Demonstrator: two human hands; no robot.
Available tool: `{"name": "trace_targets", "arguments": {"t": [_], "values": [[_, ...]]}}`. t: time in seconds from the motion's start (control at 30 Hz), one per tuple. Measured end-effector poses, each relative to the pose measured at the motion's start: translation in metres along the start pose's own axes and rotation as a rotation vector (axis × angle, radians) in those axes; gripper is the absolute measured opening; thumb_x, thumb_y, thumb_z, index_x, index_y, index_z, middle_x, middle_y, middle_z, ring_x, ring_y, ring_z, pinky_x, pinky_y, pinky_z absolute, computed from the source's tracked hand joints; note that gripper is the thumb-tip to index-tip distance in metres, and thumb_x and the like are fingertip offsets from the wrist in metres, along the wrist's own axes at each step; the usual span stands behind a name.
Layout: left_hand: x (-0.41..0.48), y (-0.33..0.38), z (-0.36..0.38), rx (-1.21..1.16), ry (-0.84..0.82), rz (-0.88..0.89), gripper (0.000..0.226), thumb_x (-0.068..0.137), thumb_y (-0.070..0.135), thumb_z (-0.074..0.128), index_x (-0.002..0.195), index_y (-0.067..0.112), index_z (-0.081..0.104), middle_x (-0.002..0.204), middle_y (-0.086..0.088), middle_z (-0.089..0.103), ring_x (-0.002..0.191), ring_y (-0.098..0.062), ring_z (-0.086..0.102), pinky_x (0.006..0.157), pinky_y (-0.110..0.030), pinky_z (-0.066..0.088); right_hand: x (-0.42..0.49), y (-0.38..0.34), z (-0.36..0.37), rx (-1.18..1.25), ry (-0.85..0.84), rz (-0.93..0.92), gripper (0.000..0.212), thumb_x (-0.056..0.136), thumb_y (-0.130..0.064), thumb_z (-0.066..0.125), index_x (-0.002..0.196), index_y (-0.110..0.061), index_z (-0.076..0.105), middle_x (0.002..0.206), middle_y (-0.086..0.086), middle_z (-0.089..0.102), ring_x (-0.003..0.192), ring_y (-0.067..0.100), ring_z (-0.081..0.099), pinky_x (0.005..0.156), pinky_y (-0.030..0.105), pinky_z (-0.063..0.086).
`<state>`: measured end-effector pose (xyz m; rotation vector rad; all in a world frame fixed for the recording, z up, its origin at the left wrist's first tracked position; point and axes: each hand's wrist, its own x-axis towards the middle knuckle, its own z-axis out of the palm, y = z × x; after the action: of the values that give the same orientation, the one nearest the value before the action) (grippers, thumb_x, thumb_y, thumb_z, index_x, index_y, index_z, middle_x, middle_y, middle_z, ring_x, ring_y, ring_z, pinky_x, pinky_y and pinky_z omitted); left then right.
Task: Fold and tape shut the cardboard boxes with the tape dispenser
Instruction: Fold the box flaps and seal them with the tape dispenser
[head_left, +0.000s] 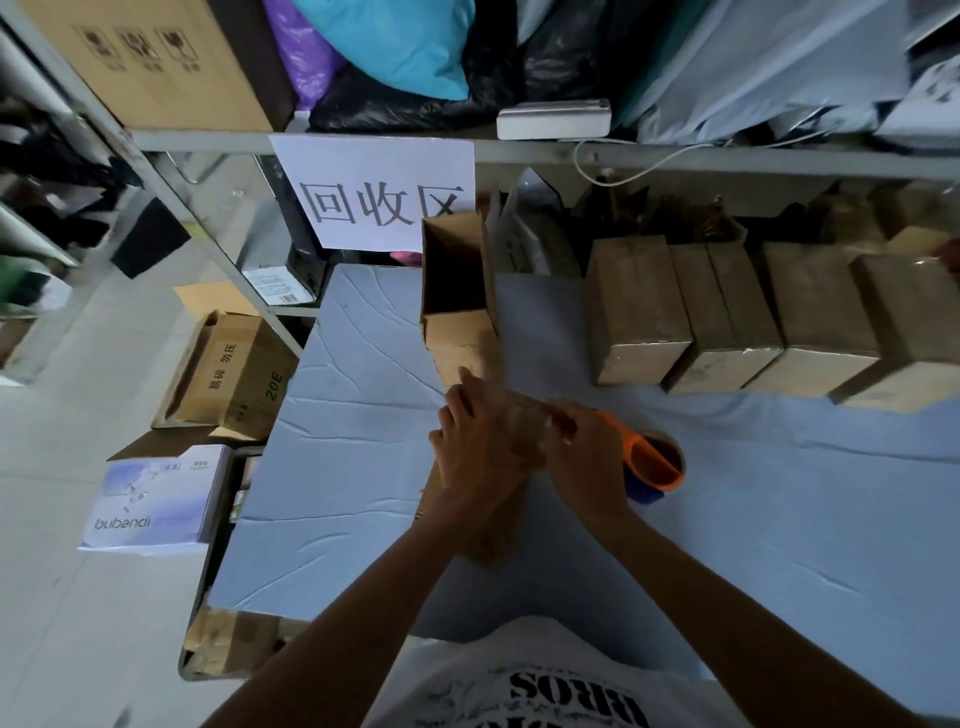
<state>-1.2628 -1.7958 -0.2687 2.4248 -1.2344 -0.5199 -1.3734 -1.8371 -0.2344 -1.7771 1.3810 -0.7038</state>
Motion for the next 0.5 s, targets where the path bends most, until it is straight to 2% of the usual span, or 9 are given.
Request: {"name": "trace_targets", "arguments": {"t": [0.1,0.13,0.2,0.27,0.37,0.43,0.5], "values": [[-0.003,0.002,-0.004,-0.029,0.071,0.019,0.135,0.058,0.073,0.070,0.150,0.013,-0.008,0.149,-0.011,0.020,0.133,-0.032,0.028,0.105,-0.052,0.032,0.000,-0.011,0.004,0.087,-0.005,0.088,0.032,0.090,-0.004,0.053,0.122,-0.005,0.060,0.109,0.005,0.064,0.094,0.007,0.054,0.071,-0.001,0.037],[-0.003,0.003,-0.005,-0.051,0.101,0.017,0.136,0.057,0.073,0.071,0.151,0.013,-0.007,0.149,-0.010,0.020,0.133,-0.031,0.029,0.105,-0.050,0.032,0.002,-0.015,0.005,0.136,0.002,0.117,0.030,0.090,-0.005,0.053,0.118,-0.008,0.062,0.106,0.003,0.065,0.093,0.008,0.057,0.073,0.003,0.041],[-0.006,0.003,-0.008,-0.100,0.149,0.010,0.137,0.054,0.069,0.074,0.151,0.014,-0.006,0.147,-0.009,0.022,0.130,-0.029,0.031,0.104,-0.047,0.033,0.007,-0.022,0.004,0.216,0.024,0.153,0.020,0.090,-0.009,0.054,0.103,-0.017,0.066,0.092,-0.002,0.068,0.084,0.010,0.063,0.075,0.020,0.050],[-0.009,0.002,-0.010,-0.150,0.163,0.007,0.137,0.053,0.065,0.078,0.151,0.014,-0.003,0.147,-0.009,0.024,0.129,-0.028,0.033,0.106,-0.045,0.033,0.011,-0.026,0.003,0.272,0.039,0.182,0.017,0.090,-0.011,0.057,0.101,-0.019,0.067,0.089,-0.005,0.068,0.083,0.006,0.063,0.078,0.028,0.053],[-0.012,0.003,-0.013,-0.277,0.194,0.025,0.126,0.061,0.062,0.077,0.151,0.013,0.003,0.144,-0.010,0.029,0.128,-0.026,0.036,0.108,-0.043,0.033,0.010,-0.026,0.000,0.286,0.065,0.179,0.023,0.088,-0.009,0.060,0.107,-0.020,0.066,0.097,-0.004,0.068,0.088,0.007,0.064,0.080,0.021,0.052],[-0.014,0.006,-0.017,-0.366,0.265,0.045,0.107,0.074,0.059,0.069,0.150,0.014,0.009,0.141,-0.008,0.033,0.125,-0.023,0.038,0.107,-0.043,0.036,0.008,-0.027,-0.002,0.333,0.101,0.181,0.028,0.087,-0.007,0.061,0.113,-0.018,0.064,0.101,-0.008,0.066,0.092,0.001,0.061,0.085,0.018,0.049],[-0.016,0.009,-0.020,-0.447,0.312,0.063,0.085,0.085,0.054,0.058,0.148,0.016,0.017,0.137,-0.005,0.034,0.123,-0.020,0.039,0.105,-0.042,0.040,0.006,-0.026,-0.004,0.378,0.158,0.179,0.029,0.086,-0.007,0.062,0.113,-0.019,0.062,0.095,-0.016,0.062,0.089,-0.004,0.060,0.085,0.017,0.048]]}}
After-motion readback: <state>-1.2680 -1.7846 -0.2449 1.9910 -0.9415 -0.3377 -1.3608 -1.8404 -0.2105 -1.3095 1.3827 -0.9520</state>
